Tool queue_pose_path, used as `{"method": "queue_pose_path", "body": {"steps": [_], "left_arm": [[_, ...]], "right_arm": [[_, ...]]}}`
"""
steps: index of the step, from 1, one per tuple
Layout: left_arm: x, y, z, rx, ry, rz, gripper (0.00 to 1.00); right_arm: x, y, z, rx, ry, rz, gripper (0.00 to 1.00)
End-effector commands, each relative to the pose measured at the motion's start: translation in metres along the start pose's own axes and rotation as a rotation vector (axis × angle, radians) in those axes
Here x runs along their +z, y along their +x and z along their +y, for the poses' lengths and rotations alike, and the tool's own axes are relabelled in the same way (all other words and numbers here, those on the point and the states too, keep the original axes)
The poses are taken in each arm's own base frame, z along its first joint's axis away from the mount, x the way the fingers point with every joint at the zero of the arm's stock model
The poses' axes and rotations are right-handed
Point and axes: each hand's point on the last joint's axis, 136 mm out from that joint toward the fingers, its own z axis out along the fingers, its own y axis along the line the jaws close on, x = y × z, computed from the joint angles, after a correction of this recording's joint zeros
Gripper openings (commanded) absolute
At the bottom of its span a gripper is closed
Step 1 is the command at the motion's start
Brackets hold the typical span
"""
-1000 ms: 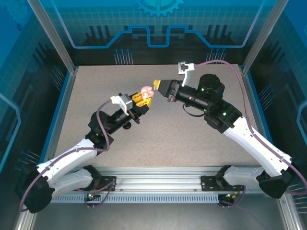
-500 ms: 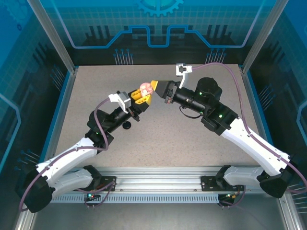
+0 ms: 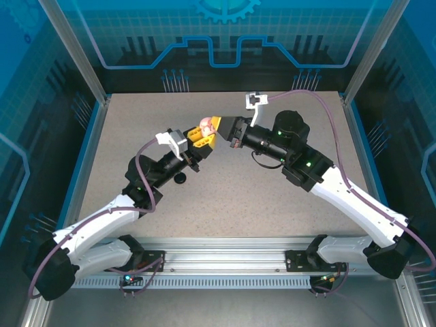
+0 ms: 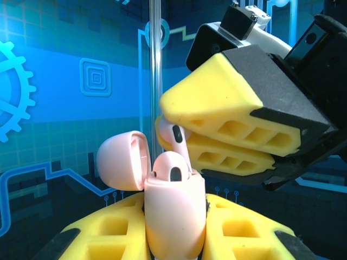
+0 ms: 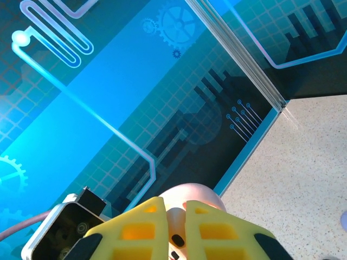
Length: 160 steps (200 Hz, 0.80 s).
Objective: Insert wireless bluetooth earbuds into charging case
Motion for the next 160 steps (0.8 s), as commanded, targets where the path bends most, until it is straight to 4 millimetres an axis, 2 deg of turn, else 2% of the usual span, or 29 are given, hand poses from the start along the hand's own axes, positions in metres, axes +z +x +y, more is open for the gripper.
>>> {"method": "queue_pose_path", "body": {"steps": [1, 91, 142, 160], "left_arm": [[0.004, -0.028, -0.004, -0.002, 0.014, -0.080, 0.00], [0.004, -0.030, -0.004, 0.002, 0.013, -0.083, 0.00], [0.004, -0.026, -0.005, -0.006, 0.016, -0.073, 0.00], [0.004, -0.024, -0.004, -0.010, 0.014, -0.068, 0.00]], "right_arm": [[0.002, 0.003, 0.002, -0.010, -0.005, -0.008, 0.11], [0.001, 0.017, -0.015, -0.029, 0.055, 0.030, 0.12], [-0.001, 0.010, -0.014, -0.035, 0.069, 0.006, 0.37], [-0.002, 0.003, -0.009, -0.049, 0.068, -0.007, 0.51]]}}
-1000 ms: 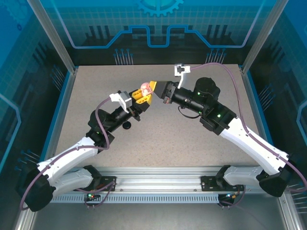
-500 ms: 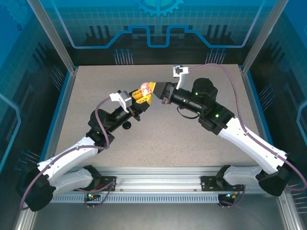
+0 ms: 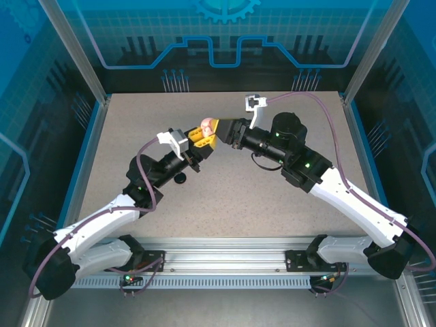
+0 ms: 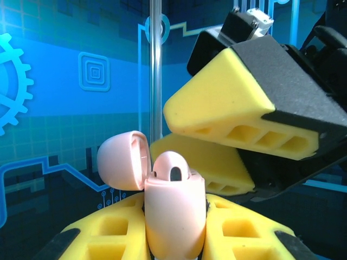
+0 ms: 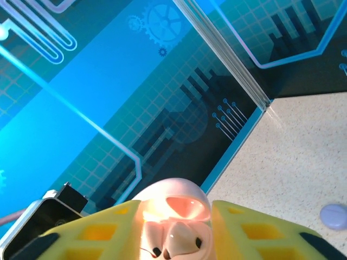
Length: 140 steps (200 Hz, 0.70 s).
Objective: Insert wireless bluetooth earbuds into charging case
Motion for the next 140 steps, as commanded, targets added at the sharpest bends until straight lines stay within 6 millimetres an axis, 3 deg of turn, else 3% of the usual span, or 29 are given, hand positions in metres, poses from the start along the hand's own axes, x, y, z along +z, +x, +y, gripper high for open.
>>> {"method": "queue_pose_path", "body": {"steps": [1, 26, 67, 101, 140], "left_arm": [[0.003, -0.027, -0.005, 0.006, 0.015, -0.078, 0.00], [0.002, -0.019, -0.003, -0.002, 0.007, -0.060, 0.00], [-0.002, 0.002, -0.002, -0.031, 0.003, -0.007, 0.00], [-0.003, 0.024, -0.007, -0.069, 0.037, 0.054, 0.00], [-0.001, 0.046, -0.018, -0.136, 0.107, 0.119, 0.00]], "right_arm": [[-0.003, -0.004, 0.005, -0.021, 0.013, -0.010, 0.52], [-0.016, -0.018, 0.014, -0.057, 0.011, -0.042, 0.70], [-0.050, -0.042, 0.010, -0.117, 0.100, -0.078, 0.76], [-0.060, -0.051, -0.018, -0.099, 0.197, -0.018, 0.76], [-0.048, -0.044, -0.058, -0.056, 0.303, 0.135, 0.73]]}}
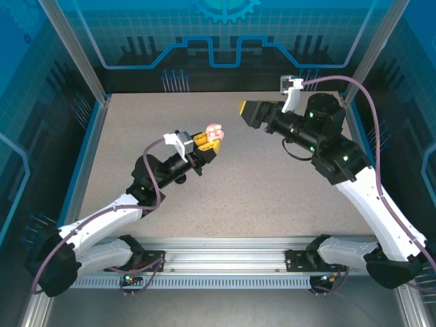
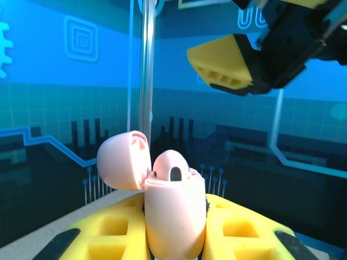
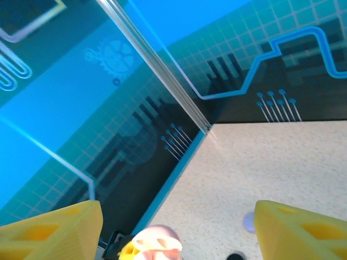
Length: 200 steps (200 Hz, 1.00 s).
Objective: Insert wireless bluetooth earbuds into charging case
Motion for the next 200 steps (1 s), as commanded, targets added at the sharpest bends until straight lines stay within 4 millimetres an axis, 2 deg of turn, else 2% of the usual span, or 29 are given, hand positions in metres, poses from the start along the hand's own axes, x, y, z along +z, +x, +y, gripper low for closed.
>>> {"method": "queue_pose_path", "body": {"steps": [1, 33, 62, 98, 112, 138, 200], "left_arm": [[0.001, 0.013, -0.013, -0.058, 0.076, 0.035, 0.00], [0.005, 0.026, -0.020, -0.101, 0.120, 0.076, 0.00], [0.009, 0.031, -0.024, -0.117, 0.136, 0.096, 0.00], [0.015, 0.037, -0.025, -0.129, 0.143, 0.115, 0.00], [0.017, 0.039, -0.025, -0.134, 0.146, 0.120, 0.00], [0.024, 0.043, -0.025, -0.140, 0.152, 0.130, 0.00], [0.037, 0.048, -0.025, -0.146, 0.167, 0.139, 0.00]], "right_arm": [[0.015, 0.032, -0.029, 0.015, 0.082, 0.191, 0.73], [0.041, 0.049, -0.054, 0.007, 0.152, 0.307, 0.71], [0.062, 0.064, -0.074, 0.006, 0.213, 0.388, 0.64], [0.081, 0.081, -0.086, 0.016, 0.220, 0.464, 0.39], [0.083, 0.087, -0.088, 0.022, 0.218, 0.483, 0.30], [0.086, 0.097, -0.092, 0.029, 0.214, 0.510, 0.24], [0.084, 0.118, -0.094, 0.037, 0.198, 0.570, 0.22]]}}
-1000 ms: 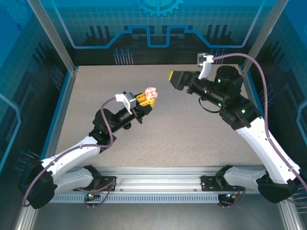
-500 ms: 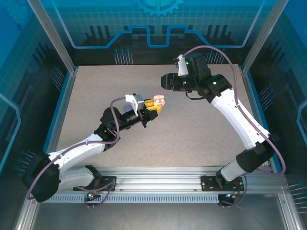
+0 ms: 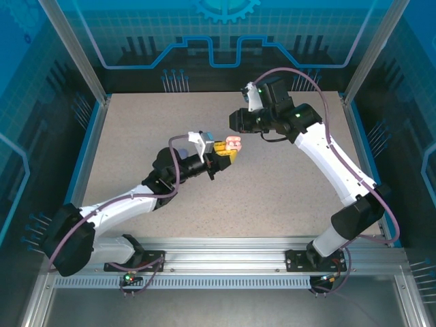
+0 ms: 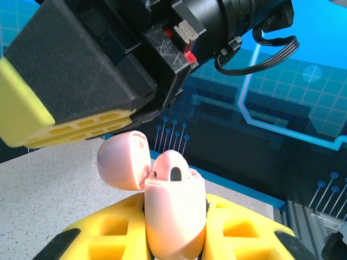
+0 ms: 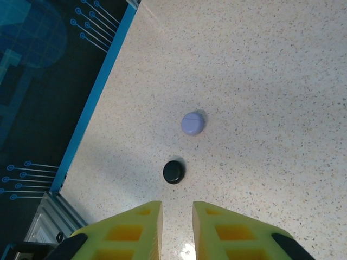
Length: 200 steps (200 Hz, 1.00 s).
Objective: Insert wireless bluetooth earbuds into charging case
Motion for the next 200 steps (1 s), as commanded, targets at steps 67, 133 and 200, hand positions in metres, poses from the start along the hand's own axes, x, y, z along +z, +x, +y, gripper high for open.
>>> {"method": "queue_pose_path", "body": {"steps": [67, 133, 200], "left_arm": [[0.012, -0.014, -0.004, 0.031, 0.023, -0.033, 0.00], [0.015, -0.014, 0.002, 0.053, -0.006, -0.033, 0.00], [0.016, -0.004, 0.004, 0.024, -0.010, -0.004, 0.00]], "right_arm": [[-0.013, 0.037, 0.008, -0.002, -0.073, 0.076, 0.17], [-0.036, 0.074, 0.015, 0.021, -0.109, 0.088, 0.15], [-0.079, 0.055, -0.016, 0.065, 0.017, -0.113, 0.27]]}}
